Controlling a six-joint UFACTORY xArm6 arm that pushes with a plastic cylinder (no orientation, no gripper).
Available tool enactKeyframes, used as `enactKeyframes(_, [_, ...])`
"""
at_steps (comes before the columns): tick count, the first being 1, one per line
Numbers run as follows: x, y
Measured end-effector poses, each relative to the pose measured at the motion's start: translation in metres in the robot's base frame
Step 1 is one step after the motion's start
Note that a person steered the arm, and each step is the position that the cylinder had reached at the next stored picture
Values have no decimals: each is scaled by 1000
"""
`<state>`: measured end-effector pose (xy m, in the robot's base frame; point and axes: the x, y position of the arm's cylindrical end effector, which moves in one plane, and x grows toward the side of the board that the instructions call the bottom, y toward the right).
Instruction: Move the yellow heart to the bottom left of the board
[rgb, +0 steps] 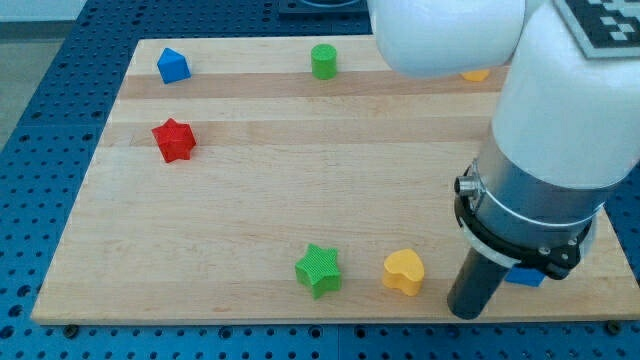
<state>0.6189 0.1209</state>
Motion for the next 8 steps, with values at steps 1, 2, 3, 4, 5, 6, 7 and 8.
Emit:
enactKeyframes(1, [0,-13])
enactKeyframes(2, [0,-51])
enactKeyframes(3, [-22,-58])
enactKeyframes(4, [-110,-76])
enactKeyframes(5, [-151,-90])
enactKeyframes(6, [-148,-90])
enactKeyframes(7, [-147,-62])
enactKeyframes(8, [-200,-35])
